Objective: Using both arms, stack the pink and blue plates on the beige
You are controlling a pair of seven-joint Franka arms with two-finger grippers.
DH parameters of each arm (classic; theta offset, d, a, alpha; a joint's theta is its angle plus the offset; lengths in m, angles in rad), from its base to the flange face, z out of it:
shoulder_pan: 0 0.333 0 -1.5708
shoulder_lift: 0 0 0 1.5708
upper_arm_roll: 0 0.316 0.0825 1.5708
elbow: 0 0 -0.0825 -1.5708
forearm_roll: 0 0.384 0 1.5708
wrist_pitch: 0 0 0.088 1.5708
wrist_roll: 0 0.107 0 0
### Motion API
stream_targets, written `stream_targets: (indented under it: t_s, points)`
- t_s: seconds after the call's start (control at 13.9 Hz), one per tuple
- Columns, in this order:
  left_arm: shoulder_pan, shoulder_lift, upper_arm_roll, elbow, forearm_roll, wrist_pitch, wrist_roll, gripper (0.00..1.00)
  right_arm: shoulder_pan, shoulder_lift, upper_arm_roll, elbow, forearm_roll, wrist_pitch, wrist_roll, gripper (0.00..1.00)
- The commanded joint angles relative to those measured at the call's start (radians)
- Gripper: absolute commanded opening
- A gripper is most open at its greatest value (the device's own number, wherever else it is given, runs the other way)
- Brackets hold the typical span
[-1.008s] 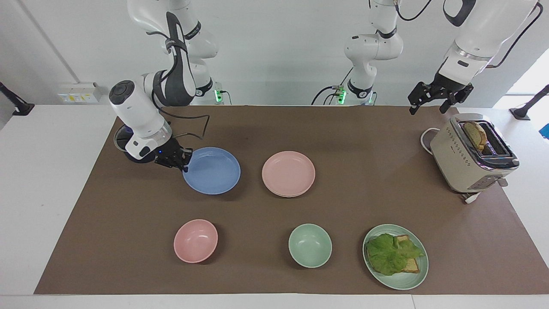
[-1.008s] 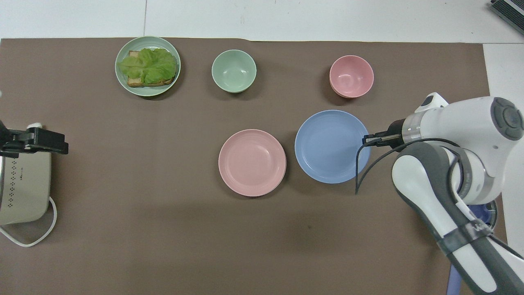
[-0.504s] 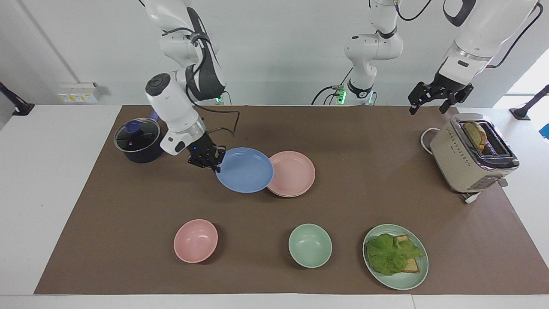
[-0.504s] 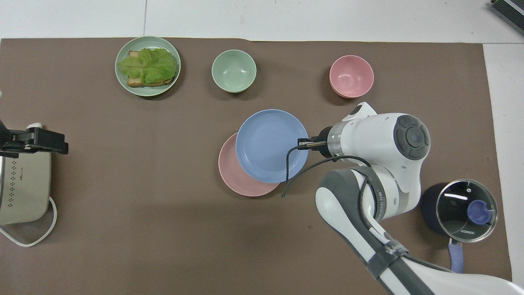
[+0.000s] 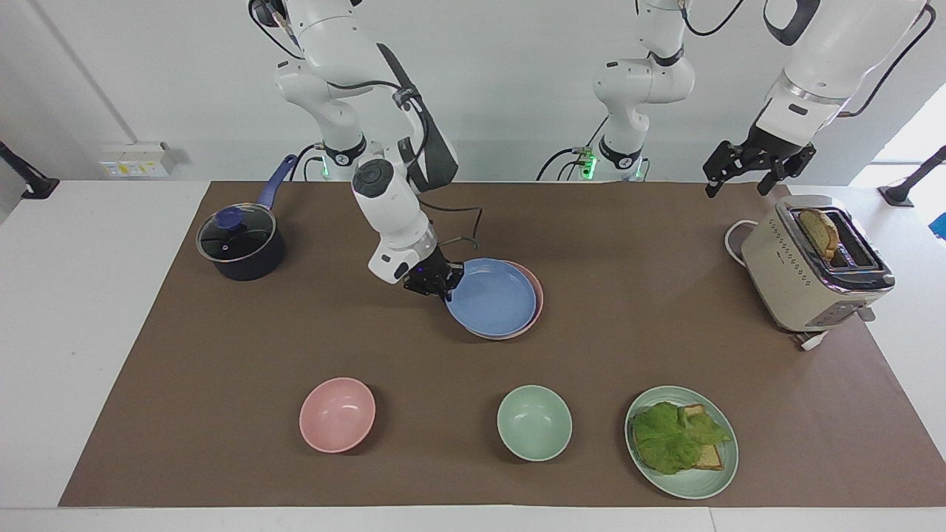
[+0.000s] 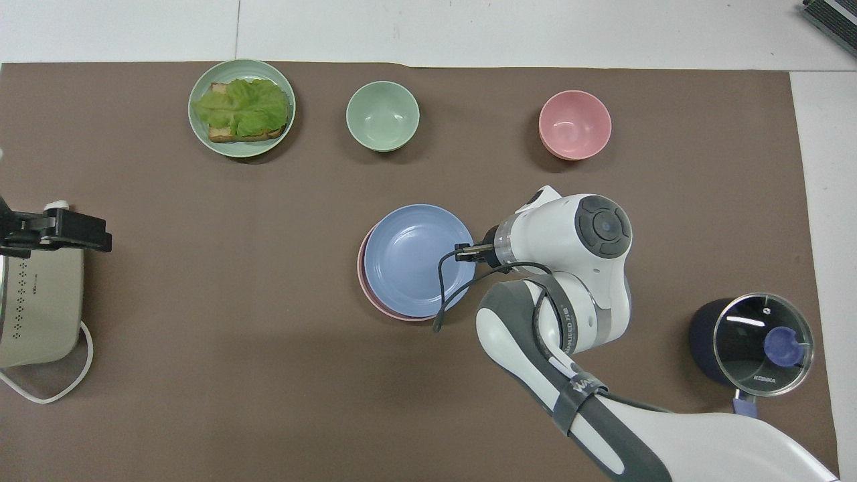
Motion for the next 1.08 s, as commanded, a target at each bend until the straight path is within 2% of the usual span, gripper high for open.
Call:
stream_targets:
  t_s: [0.0,0.36,0.43,0.5,0.58,0.65,0.72,0.79,1.01]
  points:
    - [0.015,-0.006,-0.008,0.01,0.007,-0.02,0.007,1.0,0.003,-0.008,0.001,-0.006,0.051,0.012,0.009,0.0]
    - [0.015,-0.006,-0.008,0.01,0.007,-0.02,0.007,1.0,0.025,-0.005,0.001,-0.015,0.057,0.013,-0.003,0.0]
    - [0.015,-0.006,-0.008,0.01,0.007,-0.02,0.007,1.0,0.025,-0.005,-0.001,-0.015,0.057,0.013,-0.004,0.05]
    - [0.015,-0.006,-0.008,0.01,0.007,-0.02,0.007,1.0,0.025,-0.005,-0.001,-0.015,0.057,0.013,-0.008,0.2]
    - [0.015,-0.006,-0.008,0.01,0.007,-0.02,0.007,1.0,0.025,-0.004,-0.001,-0.015,0.057,0.013,-0.008,0.39]
    - [0.015,-0.006,-0.008,0.01,0.007,-0.02,0.007,1.0,0.025,-0.004,-0.001,-0.015,0.055,0.013,-0.008,0.76]
    - [0.015,-0.006,-0.008,0.01,0.007,-0.02,0.007,1.0,0.023,-0.004,-0.001,-0.014,0.057,0.013,-0.008,0.97]
    - [0.015,-0.006,-0.008,0.01,0.007,-0.02,0.007,1.0,0.02,-0.004,-0.001,-0.014,0.055,0.013,-0.009,1.0]
    - [0.015,-0.006,-0.008,0.01,0.007,-0.02,0.007,1.0,0.012,-0.02,-0.005,-0.004,0.054,0.009,0.0,1.0]
